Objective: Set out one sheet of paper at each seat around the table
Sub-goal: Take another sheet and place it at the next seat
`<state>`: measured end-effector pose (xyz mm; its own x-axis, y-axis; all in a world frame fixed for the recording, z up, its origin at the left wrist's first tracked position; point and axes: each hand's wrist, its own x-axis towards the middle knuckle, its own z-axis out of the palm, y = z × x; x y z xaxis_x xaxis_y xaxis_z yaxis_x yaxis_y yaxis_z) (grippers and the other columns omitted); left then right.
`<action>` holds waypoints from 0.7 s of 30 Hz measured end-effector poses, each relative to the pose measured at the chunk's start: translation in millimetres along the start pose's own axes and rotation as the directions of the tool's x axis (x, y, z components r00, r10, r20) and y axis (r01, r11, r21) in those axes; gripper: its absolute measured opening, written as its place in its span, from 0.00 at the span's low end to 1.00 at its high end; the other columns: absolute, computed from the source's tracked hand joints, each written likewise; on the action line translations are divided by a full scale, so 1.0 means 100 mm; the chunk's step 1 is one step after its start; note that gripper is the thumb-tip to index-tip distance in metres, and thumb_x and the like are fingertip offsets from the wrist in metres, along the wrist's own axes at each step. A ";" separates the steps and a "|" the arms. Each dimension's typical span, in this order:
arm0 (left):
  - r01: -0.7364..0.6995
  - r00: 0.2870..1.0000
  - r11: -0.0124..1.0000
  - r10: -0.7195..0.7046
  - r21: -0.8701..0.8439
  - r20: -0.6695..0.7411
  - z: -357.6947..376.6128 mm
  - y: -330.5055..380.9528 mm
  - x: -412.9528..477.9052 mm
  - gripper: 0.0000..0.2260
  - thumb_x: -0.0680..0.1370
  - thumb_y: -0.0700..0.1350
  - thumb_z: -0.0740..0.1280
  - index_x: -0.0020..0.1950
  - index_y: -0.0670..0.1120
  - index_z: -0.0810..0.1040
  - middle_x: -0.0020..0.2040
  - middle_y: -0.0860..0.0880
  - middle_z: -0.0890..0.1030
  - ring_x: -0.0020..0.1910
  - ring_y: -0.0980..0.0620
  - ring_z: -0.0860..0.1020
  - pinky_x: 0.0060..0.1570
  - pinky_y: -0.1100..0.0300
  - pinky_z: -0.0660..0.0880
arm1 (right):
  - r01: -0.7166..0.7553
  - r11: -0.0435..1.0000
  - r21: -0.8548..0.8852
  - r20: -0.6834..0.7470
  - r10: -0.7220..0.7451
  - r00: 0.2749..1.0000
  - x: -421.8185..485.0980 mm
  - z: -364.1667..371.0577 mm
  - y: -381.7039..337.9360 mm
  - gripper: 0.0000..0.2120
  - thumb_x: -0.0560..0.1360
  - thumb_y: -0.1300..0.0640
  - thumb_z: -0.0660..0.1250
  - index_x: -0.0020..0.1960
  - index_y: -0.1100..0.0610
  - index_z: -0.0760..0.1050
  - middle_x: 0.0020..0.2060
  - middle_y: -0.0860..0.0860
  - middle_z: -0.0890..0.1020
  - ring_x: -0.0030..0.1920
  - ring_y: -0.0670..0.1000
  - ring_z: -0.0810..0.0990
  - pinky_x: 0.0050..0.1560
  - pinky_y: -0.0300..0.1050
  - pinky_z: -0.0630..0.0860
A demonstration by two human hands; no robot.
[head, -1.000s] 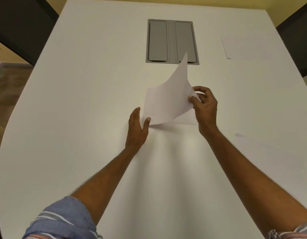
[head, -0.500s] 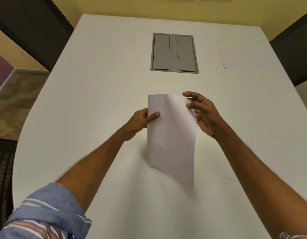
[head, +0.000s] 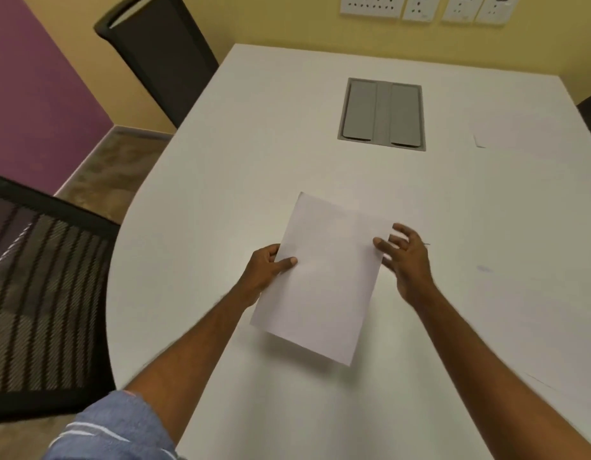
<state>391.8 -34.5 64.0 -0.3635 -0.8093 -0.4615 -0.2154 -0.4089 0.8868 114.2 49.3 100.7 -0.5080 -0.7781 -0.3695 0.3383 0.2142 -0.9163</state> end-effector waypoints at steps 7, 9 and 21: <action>-0.048 0.996 0.971 0.065 0.233 -0.067 -0.61 0.08 -0.43 0.16 0.75 0.47 0.75 0.62 0.47 0.80 0.55 0.49 0.86 0.52 0.48 0.85 0.51 0.54 0.81 | -0.166 0.970 -0.177 0.020 0.172 0.985 -0.89 0.61 1.06 0.18 0.72 0.67 0.74 0.60 0.61 0.76 0.53 0.59 0.85 0.51 0.58 0.84 0.52 0.60 0.82; -0.047 0.991 0.915 0.093 0.400 -0.096 -0.82 0.10 -0.43 0.18 0.76 0.45 0.75 0.65 0.46 0.79 0.59 0.47 0.84 0.58 0.48 0.82 0.58 0.53 0.78 | -0.203 0.969 -0.143 -0.008 0.204 0.979 -1.12 0.82 1.27 0.13 0.73 0.67 0.73 0.55 0.60 0.77 0.50 0.58 0.85 0.46 0.56 0.84 0.46 0.54 0.84; -0.161 0.949 0.687 0.305 0.708 -0.080 -1.71 0.05 -0.27 0.15 0.77 0.45 0.71 0.63 0.55 0.79 0.58 0.52 0.83 0.57 0.50 0.80 0.55 0.55 0.77 | -0.272 0.953 0.136 -0.306 0.301 0.903 -1.61 2.20 1.82 0.06 0.73 0.69 0.73 0.48 0.63 0.77 0.40 0.54 0.80 0.43 0.53 0.82 0.49 0.50 0.84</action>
<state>555.4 -87.1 85.0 -0.3378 -0.9266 -0.1654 -0.7314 0.1479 0.6657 431.6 84.2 27.3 -0.5993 -0.4573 -0.6570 0.5680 0.3354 -0.7516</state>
